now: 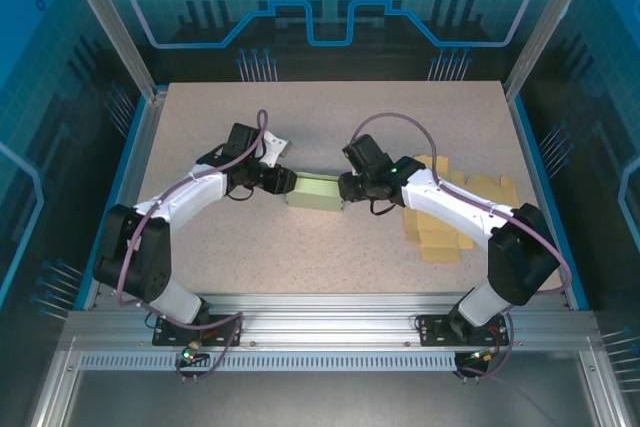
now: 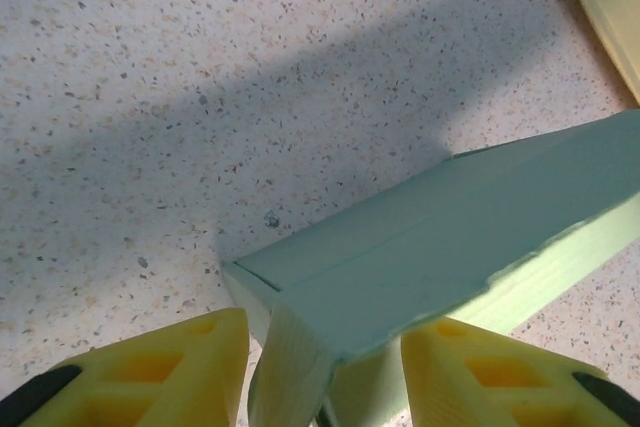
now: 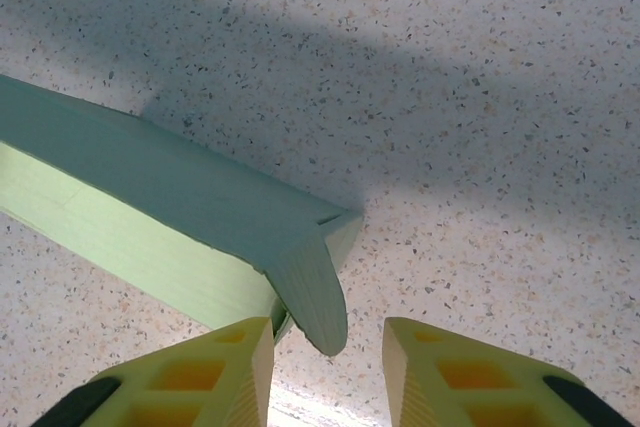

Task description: Fold the paper box

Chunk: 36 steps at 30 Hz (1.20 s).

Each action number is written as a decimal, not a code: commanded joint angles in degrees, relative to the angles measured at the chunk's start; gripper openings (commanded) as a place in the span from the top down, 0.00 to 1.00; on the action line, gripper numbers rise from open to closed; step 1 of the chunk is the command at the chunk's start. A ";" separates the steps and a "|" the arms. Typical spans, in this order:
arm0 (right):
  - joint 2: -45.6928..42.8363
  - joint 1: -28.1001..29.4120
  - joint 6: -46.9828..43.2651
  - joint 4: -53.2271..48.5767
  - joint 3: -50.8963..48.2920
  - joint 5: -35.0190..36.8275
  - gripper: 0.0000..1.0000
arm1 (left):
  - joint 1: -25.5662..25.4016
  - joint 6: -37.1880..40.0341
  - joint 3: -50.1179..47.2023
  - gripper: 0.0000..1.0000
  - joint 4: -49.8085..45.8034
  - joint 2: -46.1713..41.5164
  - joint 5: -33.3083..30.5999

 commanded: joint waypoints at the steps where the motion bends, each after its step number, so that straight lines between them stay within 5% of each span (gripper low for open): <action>1: 0.98 -0.27 0.58 0.53 1.47 -1.07 0.67 | -0.63 -0.93 1.73 0.56 0.09 1.84 -1.68; 16: 2.65 0.00 -0.02 0.55 3.75 -1.66 0.75 | -1.00 -1.15 0.76 0.59 -0.05 2.14 -3.89; 26: -1.67 0.44 -1.64 -5.44 4.92 6.88 0.59 | -1.09 -1.13 0.77 0.59 -0.07 1.48 -3.90; 36: 3.50 -1.06 -6.07 -6.02 9.21 3.22 0.56 | -1.09 -1.20 0.50 0.59 -0.09 1.52 -4.14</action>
